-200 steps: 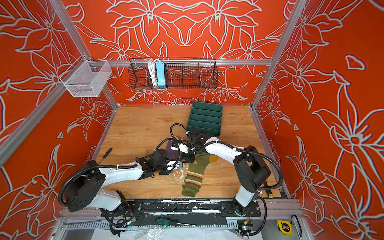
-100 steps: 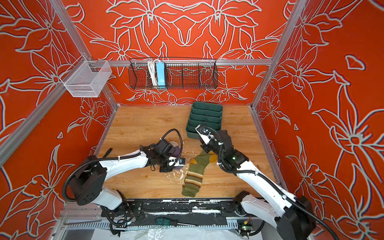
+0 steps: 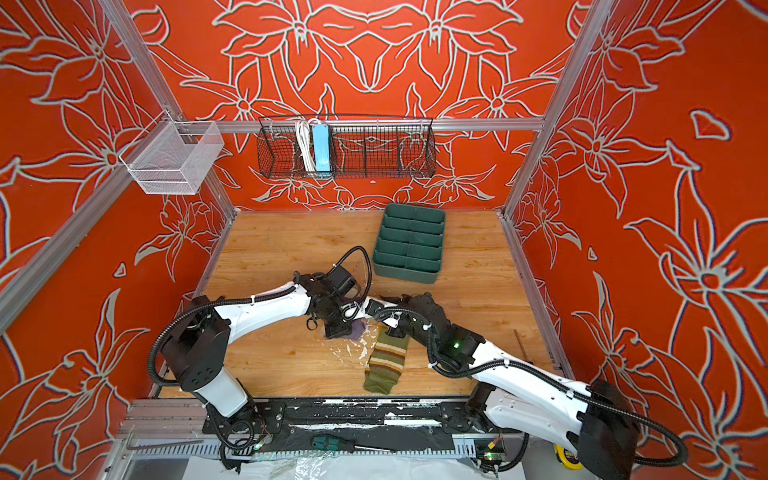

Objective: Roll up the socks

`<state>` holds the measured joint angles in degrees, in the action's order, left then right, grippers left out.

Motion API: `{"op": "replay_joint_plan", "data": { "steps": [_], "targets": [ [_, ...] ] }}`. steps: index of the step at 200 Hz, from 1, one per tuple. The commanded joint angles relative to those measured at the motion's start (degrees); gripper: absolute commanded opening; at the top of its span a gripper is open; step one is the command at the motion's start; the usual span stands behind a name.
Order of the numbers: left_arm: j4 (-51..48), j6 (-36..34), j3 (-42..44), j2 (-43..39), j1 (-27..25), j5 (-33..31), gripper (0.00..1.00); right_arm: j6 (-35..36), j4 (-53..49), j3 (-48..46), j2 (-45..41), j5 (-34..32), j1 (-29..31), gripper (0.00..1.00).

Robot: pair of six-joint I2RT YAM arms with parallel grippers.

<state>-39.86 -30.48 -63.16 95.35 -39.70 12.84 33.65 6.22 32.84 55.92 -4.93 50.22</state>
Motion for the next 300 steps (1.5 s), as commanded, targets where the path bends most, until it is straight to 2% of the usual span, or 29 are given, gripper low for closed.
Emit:
{"op": "replay_joint_plan", "data": {
  "steps": [1, 40, 63, 99, 124, 153, 194, 239, 300],
  "targets": [
    [-0.2, 12.0, 0.8, -2.4, -0.7, -2.2, 0.00, 3.6, -1.6, 2.9, 0.4, -1.7, 0.7, 0.26],
    [8.4, 21.1, 7.7, -3.4, -2.9, -3.9, 0.00, 6.2, -9.0, 3.3, -2.8, 0.9, 3.2, 0.28],
    [7.3, 20.4, 7.9, -2.8, -7.3, -9.0, 0.00, 6.8, -13.8, 4.0, -3.6, 1.3, 4.9, 0.29],
    [6.7, 20.2, 6.5, -1.4, -8.0, -7.6, 0.00, 7.3, -20.3, 4.5, -3.0, 7.2, 8.7, 0.31],
    [6.1, 19.7, 6.3, -0.8, -7.9, -7.3, 0.00, 6.2, -12.6, -1.0, -1.2, 12.0, 11.6, 0.42],
    [5.7, 19.2, 6.3, -0.4, -7.9, -7.5, 0.00, 4.2, -4.6, -5.0, 1.4, 7.8, 14.7, 0.47],
    [5.0, 18.8, 5.7, 0.4, -7.9, -6.6, 0.00, 5.2, 7.7, -8.6, 8.8, 2.0, 15.1, 0.59],
    [5.5, 18.5, 6.2, -0.6, -7.9, -5.7, 0.00, 6.2, 23.9, -9.9, 21.3, -3.3, 14.6, 0.60],
    [5.4, 17.9, 6.4, -1.2, -8.0, -4.2, 0.00, 5.9, 27.2, -8.4, 30.1, 2.4, 10.8, 0.62]
  ]
}}
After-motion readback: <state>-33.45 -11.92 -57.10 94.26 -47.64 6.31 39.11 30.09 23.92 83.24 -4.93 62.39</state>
